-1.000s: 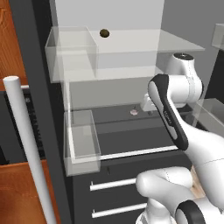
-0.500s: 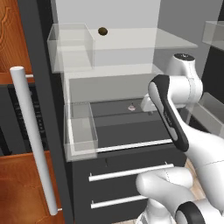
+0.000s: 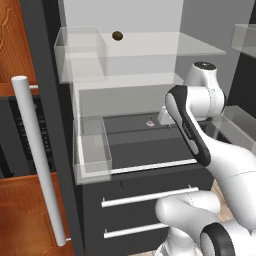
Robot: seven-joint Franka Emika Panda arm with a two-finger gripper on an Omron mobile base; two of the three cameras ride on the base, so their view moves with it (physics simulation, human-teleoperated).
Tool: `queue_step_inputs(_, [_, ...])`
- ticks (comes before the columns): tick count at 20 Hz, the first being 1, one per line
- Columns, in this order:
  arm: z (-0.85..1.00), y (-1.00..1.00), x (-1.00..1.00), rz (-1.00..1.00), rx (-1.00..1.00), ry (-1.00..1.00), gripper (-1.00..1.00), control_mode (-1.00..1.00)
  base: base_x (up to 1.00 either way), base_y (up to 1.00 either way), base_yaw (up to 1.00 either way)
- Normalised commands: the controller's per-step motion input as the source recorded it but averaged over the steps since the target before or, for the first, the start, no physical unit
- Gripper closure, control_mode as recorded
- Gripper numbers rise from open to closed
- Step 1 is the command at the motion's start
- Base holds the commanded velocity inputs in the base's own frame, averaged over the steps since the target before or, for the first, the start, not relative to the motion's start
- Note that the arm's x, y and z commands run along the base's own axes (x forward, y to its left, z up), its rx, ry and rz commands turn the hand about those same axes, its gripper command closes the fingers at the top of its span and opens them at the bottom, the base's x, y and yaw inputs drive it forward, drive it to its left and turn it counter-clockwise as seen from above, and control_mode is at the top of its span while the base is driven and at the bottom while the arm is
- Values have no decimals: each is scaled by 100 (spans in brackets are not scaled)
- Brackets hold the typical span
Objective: Fully open the fridge drawer.
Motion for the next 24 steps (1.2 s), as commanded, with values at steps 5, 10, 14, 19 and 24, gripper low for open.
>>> queue_step_inputs(5, [-14, 0, 74, 0, -2, 0, -100, -100, 0, 0, 0])
queue_step_inputs(10, [-20, 1, 53, 0, -3, 0, -100, -100, 0, 0, 0])
queue_step_inputs(14, [-33, 0, 38, 0, 0, 0, -100, -100, 0, 0, 0])
queue_step_inputs(19, [-34, 0, 30, 0, 0, -7, -100, -100, 0, 0, 0])
queue_step_inputs(24, [-29, 2, 38, -3, 0, -13, -100, -100, 0, 0, 0])
